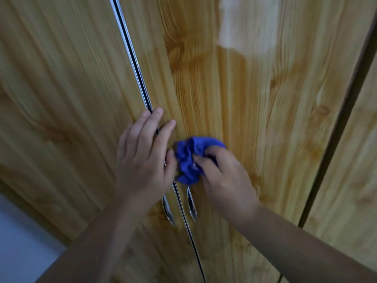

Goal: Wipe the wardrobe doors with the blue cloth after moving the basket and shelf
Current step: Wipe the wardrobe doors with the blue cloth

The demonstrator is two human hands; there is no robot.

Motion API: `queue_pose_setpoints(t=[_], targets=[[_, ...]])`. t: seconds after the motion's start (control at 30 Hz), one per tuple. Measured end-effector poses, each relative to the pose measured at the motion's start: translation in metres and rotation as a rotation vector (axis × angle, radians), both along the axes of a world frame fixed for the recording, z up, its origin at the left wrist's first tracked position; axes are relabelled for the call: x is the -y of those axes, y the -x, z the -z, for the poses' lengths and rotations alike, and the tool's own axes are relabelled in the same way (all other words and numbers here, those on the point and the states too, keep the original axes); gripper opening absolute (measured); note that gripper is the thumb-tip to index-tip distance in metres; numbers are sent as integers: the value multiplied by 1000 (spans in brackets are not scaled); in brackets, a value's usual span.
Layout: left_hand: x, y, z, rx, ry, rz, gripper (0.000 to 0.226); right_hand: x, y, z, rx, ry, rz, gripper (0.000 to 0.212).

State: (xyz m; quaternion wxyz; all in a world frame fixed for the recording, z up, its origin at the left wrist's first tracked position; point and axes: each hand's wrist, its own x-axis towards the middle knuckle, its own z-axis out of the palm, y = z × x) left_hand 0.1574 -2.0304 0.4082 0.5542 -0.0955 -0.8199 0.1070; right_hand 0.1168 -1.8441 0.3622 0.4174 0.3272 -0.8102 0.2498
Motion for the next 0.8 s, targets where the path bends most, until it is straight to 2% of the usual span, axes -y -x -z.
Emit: queue_pose_setpoints(t=[0.1,0.27,0.4,0.5,0.57,0.7,0.8], targets=[[0,3,1,-24,17,-8,50,-7,2,19,-10,-103,-41,24],[0,3,5,-26,5,-15,52,-34,13,-16,-134,-216,-26,25],[2,3,5,-10,11,3,52,-74,36,-74,-150,-77,47,28],[3,4,5,-7,10,2,53,-113,54,-113,-256,-19,157,28],[3,4,5,-4,1,0,52,-132,63,-131,-339,139,207,27],[1,3,9,23,-15,-15,54,-117,66,-133,-330,389,188,31],[1,3,10,39,-13,-36,55,-76,51,-110,-270,344,146,33]])
